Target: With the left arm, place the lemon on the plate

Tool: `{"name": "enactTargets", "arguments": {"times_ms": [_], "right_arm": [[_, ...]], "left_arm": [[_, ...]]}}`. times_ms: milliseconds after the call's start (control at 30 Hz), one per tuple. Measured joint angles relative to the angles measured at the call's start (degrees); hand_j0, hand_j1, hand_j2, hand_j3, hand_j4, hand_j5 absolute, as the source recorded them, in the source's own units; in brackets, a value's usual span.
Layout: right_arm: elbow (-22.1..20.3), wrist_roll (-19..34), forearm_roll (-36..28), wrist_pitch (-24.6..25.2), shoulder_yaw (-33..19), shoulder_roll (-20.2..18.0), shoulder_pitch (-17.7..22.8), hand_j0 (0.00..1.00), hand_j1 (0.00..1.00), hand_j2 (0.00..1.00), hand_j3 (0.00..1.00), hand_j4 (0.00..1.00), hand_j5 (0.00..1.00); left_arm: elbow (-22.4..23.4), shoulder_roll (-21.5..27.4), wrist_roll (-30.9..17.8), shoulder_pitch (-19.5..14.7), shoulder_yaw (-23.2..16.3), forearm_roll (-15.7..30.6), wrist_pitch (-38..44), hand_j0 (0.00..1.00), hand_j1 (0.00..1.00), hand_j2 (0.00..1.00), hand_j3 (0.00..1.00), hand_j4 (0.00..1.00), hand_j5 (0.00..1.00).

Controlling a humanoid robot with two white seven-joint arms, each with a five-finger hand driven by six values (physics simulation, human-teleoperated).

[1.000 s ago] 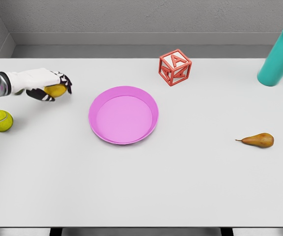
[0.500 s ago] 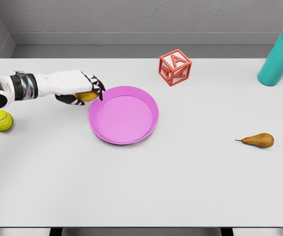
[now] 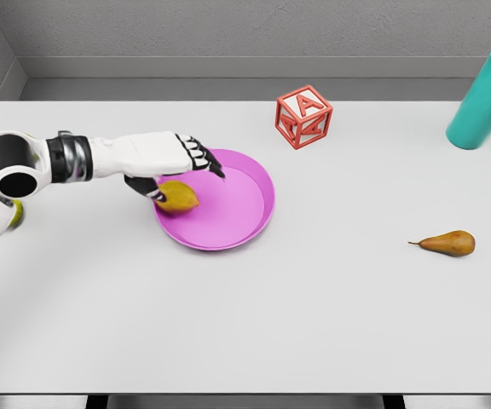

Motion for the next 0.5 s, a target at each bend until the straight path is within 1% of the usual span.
{"name": "enactTargets", "arguments": {"times_ms": [100, 200, 367, 433, 500], "right_arm": [[0.0, 0.0, 0.0, 0.0, 0.0, 0.0, 0.0, 1.0, 1.0, 1.0, 1.0, 1.0, 1.0], [0.0, -0.01, 0.0, 0.0, 0.0, 0.0, 0.0, 1.0, 1.0, 1.0, 1.0, 1.0, 1.0], [0.0, -0.01, 0.0, 0.0, 0.0, 0.0, 0.0, 1.0, 1.0, 1.0, 1.0, 1.0, 1.0], [0.0, 0.0, 0.0, 0.0, 0.0, 0.0, 0.0, 1.0, 1.0, 1.0, 1.0, 1.0, 1.0], [0.0, 0.01, 0.0, 0.0, 0.0, 0.0, 0.0, 1.0, 1.0, 1.0, 1.0, 1.0, 1.0]], "left_arm": [[0.71, 2.44, 0.0, 0.18, 3.72, 0.2, 0.01, 1.0, 1.0, 1.0, 1.0, 1.0, 1.0], [1.32, 5.03, 0.0, 0.35, 5.68, 0.94, 0.02, 1.0, 1.0, 1.0, 1.0, 1.0, 1.0], [9.76, 7.27, 0.0, 1.41, 6.94, 7.09, 0.01, 1.0, 1.0, 1.0, 1.0, 1.0, 1.0], [11.84, 8.08, 0.0, 1.5, 7.16, 8.34, 0.0, 1.0, 1.0, 1.0, 1.0, 1.0, 1.0], [12.92, 8.78, 0.0, 1.58, 7.3, 9.02, 0.0, 1.0, 1.0, 1.0, 1.0, 1.0, 1.0]]}}
